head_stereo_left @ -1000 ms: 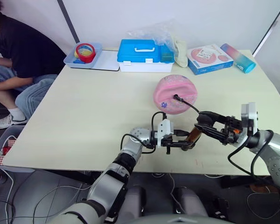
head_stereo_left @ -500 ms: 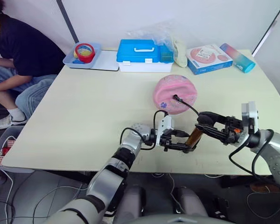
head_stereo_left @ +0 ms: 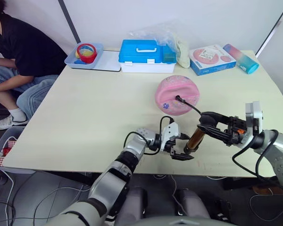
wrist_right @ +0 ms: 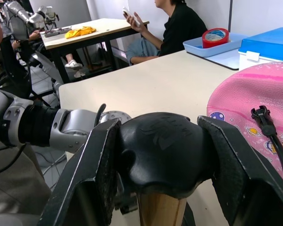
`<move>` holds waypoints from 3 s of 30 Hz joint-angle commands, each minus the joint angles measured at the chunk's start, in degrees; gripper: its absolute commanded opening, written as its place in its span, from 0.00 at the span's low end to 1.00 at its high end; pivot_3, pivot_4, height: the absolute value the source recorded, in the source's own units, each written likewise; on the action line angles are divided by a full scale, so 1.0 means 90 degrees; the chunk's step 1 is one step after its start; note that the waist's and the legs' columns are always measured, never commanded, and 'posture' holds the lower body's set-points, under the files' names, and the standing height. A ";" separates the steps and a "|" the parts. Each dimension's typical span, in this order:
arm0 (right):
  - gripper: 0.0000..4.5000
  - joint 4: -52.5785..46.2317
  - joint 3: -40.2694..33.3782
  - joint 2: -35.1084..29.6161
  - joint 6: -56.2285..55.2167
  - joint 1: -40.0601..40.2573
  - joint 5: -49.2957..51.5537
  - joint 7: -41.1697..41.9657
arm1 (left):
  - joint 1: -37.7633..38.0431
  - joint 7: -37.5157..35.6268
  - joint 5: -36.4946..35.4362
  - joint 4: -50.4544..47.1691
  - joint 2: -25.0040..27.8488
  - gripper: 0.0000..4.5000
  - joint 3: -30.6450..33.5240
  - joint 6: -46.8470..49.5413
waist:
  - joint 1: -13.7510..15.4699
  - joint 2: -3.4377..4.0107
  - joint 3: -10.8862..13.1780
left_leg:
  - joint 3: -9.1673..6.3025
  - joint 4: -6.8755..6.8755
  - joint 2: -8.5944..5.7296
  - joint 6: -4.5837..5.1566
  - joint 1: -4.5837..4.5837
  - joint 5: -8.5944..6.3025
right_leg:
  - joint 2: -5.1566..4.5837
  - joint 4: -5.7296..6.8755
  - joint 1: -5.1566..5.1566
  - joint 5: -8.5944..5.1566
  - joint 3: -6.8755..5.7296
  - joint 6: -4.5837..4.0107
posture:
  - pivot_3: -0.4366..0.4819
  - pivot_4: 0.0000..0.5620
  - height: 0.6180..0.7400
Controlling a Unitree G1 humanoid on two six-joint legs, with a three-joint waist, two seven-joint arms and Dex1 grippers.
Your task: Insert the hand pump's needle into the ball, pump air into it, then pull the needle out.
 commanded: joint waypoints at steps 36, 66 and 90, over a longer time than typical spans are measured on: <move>0.46 -0.1419 -0.1325 -0.0707 -0.0088 0.0909 0.0444 -0.0180 | -0.0454 0.0148 0.0729 0.1401 -0.0731 0.24 -0.0241 -0.1101 | 0.0008 -0.0003 0.0002 | -0.0001 0.0000 -0.0001 0.0001 -0.0004 0.0000 | -0.0002 -0.0001 0.0000 -0.0001 -0.0001 0.0000 | 0.48 0.27 1.00; 0.46 -0.2106 -0.3962 -0.2052 0.1497 0.1058 0.2909 -0.1234 | -0.0569 0.1052 0.1454 0.2321 -0.1081 0.24 -0.0341 -0.2172 | 0.0027 -0.0009 0.0005 | -0.0007 0.0000 0.0005 0.0003 -0.0010 -0.0002 | -0.0010 -0.0005 0.0000 -0.0001 -0.0008 0.0001 | 0.48 0.27 1.00; 0.46 -0.1922 -0.3190 -0.2135 0.1860 0.0833 0.2624 -0.1760 | -0.0522 0.1751 0.1864 0.2531 -0.1091 0.24 -0.0432 -0.2553 | 0.0022 -0.0014 0.0002 | -0.0007 0.0002 0.0011 0.0005 -0.0010 -0.0003 | -0.0010 -0.0006 0.0002 -0.0001 -0.0009 0.0001 | 0.48 0.27 1.00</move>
